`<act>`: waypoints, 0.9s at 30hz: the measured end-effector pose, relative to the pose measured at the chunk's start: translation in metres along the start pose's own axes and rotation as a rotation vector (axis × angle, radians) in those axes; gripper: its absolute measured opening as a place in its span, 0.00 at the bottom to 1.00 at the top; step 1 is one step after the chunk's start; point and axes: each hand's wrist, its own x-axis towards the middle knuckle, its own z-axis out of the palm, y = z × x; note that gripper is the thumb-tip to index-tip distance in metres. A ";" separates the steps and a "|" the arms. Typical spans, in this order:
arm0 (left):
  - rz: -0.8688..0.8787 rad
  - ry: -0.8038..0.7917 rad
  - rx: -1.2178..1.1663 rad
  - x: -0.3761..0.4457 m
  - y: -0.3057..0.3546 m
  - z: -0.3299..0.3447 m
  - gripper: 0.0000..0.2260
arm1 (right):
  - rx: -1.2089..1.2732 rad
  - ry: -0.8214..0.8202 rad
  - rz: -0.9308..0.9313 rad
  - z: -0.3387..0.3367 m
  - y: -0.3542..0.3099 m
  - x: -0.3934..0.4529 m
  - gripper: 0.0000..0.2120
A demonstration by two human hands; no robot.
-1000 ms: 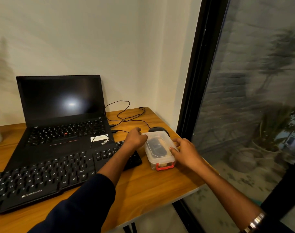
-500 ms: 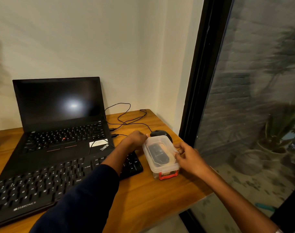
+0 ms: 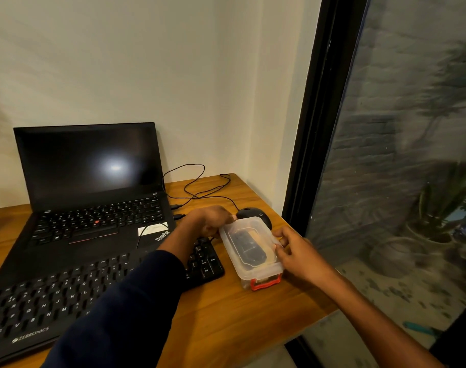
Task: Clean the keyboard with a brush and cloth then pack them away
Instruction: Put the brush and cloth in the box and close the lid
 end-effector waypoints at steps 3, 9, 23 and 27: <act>0.081 0.068 -0.073 -0.001 -0.002 0.003 0.13 | -0.005 0.003 0.004 0.001 -0.001 0.000 0.14; 0.283 0.247 0.121 -0.001 -0.001 0.009 0.12 | -0.006 0.002 0.015 0.002 -0.002 0.000 0.15; 0.310 0.467 0.306 -0.002 0.003 0.023 0.11 | -0.044 0.044 0.017 0.010 0.007 0.001 0.16; 0.299 0.518 0.286 -0.002 0.001 0.028 0.10 | -0.095 0.045 -0.172 0.001 0.010 -0.009 0.24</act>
